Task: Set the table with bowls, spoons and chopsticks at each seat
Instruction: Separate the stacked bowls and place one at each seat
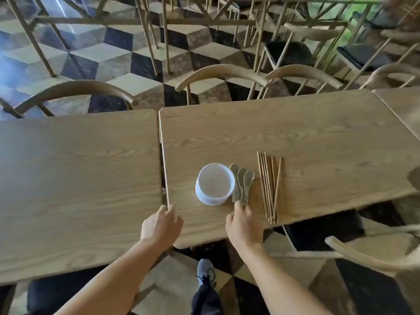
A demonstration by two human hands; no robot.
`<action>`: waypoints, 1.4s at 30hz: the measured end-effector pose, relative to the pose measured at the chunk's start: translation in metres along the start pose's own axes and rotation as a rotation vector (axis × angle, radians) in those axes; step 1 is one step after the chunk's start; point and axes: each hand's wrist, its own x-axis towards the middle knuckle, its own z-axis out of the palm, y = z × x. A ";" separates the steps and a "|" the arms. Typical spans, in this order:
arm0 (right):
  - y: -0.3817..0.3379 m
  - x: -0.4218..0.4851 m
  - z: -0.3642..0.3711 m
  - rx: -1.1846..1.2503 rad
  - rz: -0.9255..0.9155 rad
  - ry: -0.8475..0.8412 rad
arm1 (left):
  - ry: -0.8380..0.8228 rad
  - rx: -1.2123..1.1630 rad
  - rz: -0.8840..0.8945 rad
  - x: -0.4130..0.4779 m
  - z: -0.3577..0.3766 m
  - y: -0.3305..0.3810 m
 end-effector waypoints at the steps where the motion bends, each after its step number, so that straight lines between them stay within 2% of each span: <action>1: 0.008 0.011 0.000 0.104 0.046 0.028 | 0.029 -0.086 -0.076 0.011 -0.001 0.004; 4: 0.019 0.037 -0.002 0.326 0.204 0.087 | 0.053 -0.335 -0.303 0.043 -0.009 0.015; 7: 0.020 0.059 -0.002 0.561 0.274 0.086 | 0.026 -0.522 -0.381 0.071 -0.018 0.026; 10: 0.016 0.075 -0.004 0.774 0.256 0.012 | -0.023 -0.863 -0.455 0.083 -0.026 0.040; 12: 0.012 0.082 -0.006 0.862 0.251 -0.096 | -0.091 -1.057 -0.516 0.088 -0.030 0.050; 15: 0.008 0.091 -0.005 0.911 0.251 -0.221 | -0.206 -1.173 -0.541 0.090 -0.030 0.064; 20: 0.004 0.105 0.003 0.770 0.211 -0.339 | -0.264 -1.169 -0.514 0.089 -0.026 0.081; 27: 0.005 0.122 0.008 0.639 0.254 -0.489 | -0.296 -1.125 -0.482 0.088 -0.021 0.090; 29: 0.004 0.123 0.010 0.696 0.320 -0.537 | -0.313 -1.160 -0.499 0.088 -0.021 0.090; 33: -0.002 0.119 0.013 0.977 0.542 -0.662 | -0.350 -1.231 -0.524 0.087 -0.019 0.092; 38: -0.014 0.105 0.012 0.974 0.504 -0.630 | -0.342 -1.232 -0.550 0.073 -0.024 0.084; 42: -0.035 0.081 0.008 0.910 0.506 -0.684 | -0.304 -1.237 -0.565 0.049 -0.030 0.062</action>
